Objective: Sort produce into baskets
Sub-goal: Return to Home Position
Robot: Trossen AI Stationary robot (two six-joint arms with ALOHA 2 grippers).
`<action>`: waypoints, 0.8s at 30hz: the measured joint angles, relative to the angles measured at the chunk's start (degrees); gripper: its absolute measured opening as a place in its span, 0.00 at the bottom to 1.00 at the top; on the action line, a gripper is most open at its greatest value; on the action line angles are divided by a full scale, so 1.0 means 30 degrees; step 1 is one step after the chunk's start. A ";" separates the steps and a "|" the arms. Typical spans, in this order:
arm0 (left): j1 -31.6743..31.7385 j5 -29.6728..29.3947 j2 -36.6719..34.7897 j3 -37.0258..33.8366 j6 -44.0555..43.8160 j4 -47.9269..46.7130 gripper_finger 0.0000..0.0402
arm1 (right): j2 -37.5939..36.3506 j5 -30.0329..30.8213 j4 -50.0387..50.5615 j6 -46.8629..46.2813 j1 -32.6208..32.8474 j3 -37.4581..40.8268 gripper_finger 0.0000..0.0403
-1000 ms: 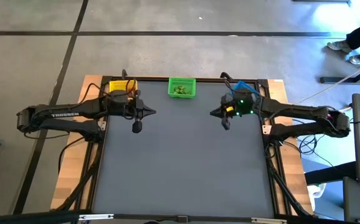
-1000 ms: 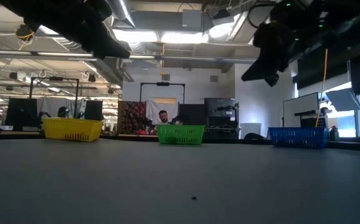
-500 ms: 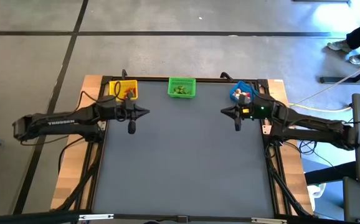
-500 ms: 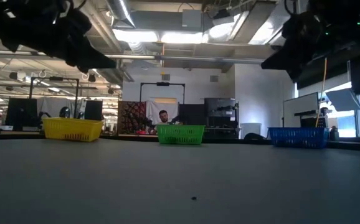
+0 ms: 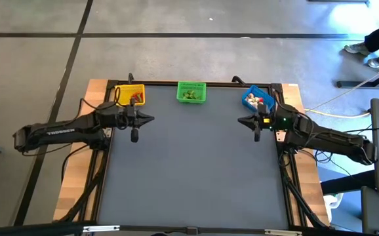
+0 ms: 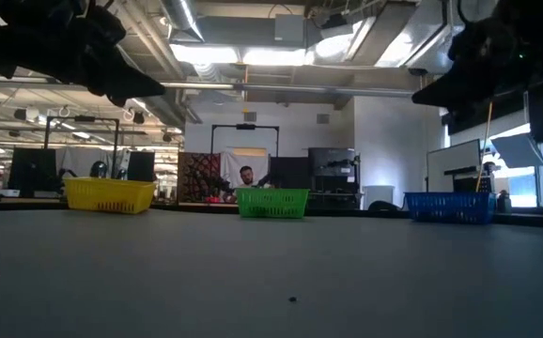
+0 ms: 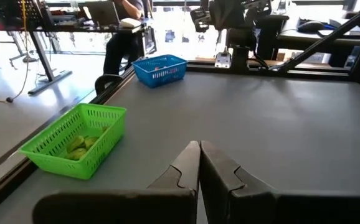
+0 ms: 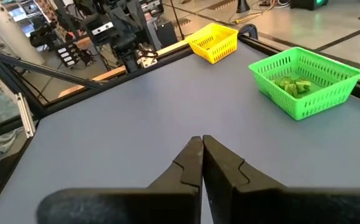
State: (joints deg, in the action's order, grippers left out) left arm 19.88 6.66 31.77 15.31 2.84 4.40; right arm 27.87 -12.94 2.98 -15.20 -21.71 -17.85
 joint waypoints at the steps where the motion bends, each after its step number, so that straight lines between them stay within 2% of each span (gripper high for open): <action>1: 0.0000 0.0014 -0.0095 0.0000 -0.0028 -0.0118 0.01 | -0.0340 0.0134 0.0015 -0.0046 0.0000 0.0237 0.03; 8: -0.0209 0.0051 -0.0522 -0.0245 -0.0449 0.0122 0.01 | -0.2777 0.0950 0.0031 -0.0794 0.0000 0.1731 0.04; 14: -0.0386 0.0087 -0.1177 -0.2757 -0.1981 0.3271 0.01 | -0.4537 0.1002 0.0020 -0.1239 0.0000 0.2803 0.04; 24: -0.0364 0.0080 -0.3513 -0.4586 -0.2423 0.3844 0.01 | -0.6679 0.1577 -0.0003 -0.2341 0.0000 0.4403 0.04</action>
State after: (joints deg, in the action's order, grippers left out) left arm 18.79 6.90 21.23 1.55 -4.43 15.93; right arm 7.83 -8.21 2.97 -22.23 -21.71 -4.64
